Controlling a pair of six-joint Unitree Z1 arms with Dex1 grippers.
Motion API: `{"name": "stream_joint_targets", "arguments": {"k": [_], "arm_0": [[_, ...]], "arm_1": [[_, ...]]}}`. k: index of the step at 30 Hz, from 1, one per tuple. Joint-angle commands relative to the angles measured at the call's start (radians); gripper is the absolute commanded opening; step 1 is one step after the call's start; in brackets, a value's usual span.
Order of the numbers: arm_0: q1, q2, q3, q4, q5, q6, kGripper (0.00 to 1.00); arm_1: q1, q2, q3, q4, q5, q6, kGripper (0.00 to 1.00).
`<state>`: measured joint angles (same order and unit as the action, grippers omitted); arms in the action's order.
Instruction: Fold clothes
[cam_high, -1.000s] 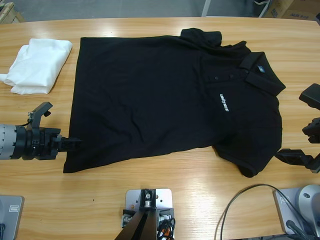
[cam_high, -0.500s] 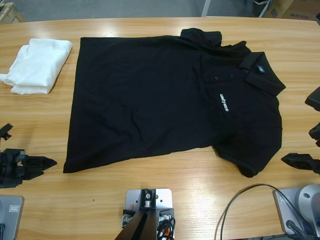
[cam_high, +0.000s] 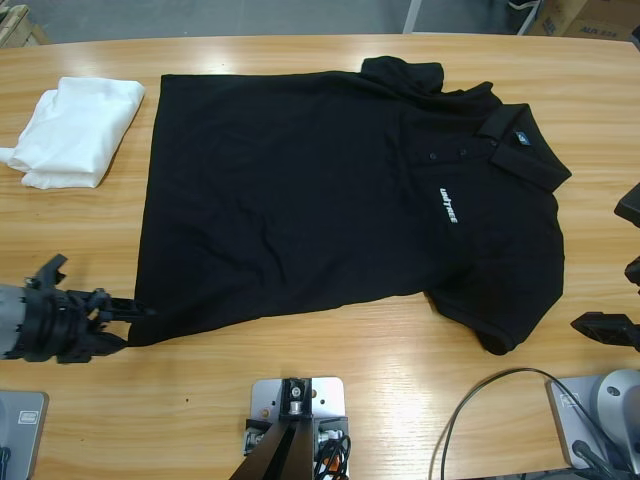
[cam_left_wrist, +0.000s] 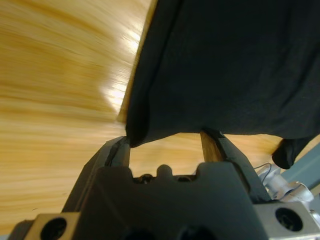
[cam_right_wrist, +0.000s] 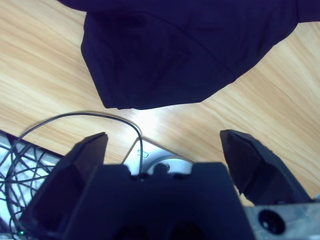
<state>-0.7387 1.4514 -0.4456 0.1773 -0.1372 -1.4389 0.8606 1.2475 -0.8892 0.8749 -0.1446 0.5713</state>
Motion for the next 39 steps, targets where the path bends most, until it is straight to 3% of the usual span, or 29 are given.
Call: {"name": "stream_joint_targets", "arguments": {"k": [1, 11, 22, 24, 27, 29, 30, 39], "arm_0": [[-0.036, 0.076, 0.031, -0.042, 0.022, -0.031, 0.549], [-0.05, 0.014, 0.031, 0.06, 0.024, -0.02, 0.554], [-0.057, 0.054, 0.04, -0.073, 0.09, -0.017, 0.535], [-0.057, 0.064, 0.044, -0.092, 0.076, -0.011, 0.438], [-0.06, 0.079, 0.047, -0.117, 0.058, 0.0, 0.379], [-0.062, 0.081, 0.051, -0.139, 0.055, 0.012, 0.095], [-0.062, 0.08, 0.053, -0.148, 0.051, 0.015, 0.003], [-0.071, 0.08, 0.082, -0.15, 0.049, 0.023, 0.0]], "arm_1": [[0.012, -0.004, 0.003, 0.009, -0.003, 0.005, 0.918], [0.012, -0.002, 0.012, -0.005, 0.0, 0.01, 0.918], [0.013, -0.013, 0.015, -0.001, 0.005, 0.01, 0.918], [0.012, -0.013, 0.015, -0.003, 0.005, 0.01, 0.918], [0.012, -0.014, 0.015, -0.003, 0.006, 0.012, 0.918], [0.012, -0.015, 0.015, -0.003, 0.007, 0.012, 0.918], [0.012, -0.016, 0.015, -0.002, 0.007, 0.011, 0.918], [0.012, -0.009, 0.016, -0.003, 0.014, 0.012, 0.918]]}}
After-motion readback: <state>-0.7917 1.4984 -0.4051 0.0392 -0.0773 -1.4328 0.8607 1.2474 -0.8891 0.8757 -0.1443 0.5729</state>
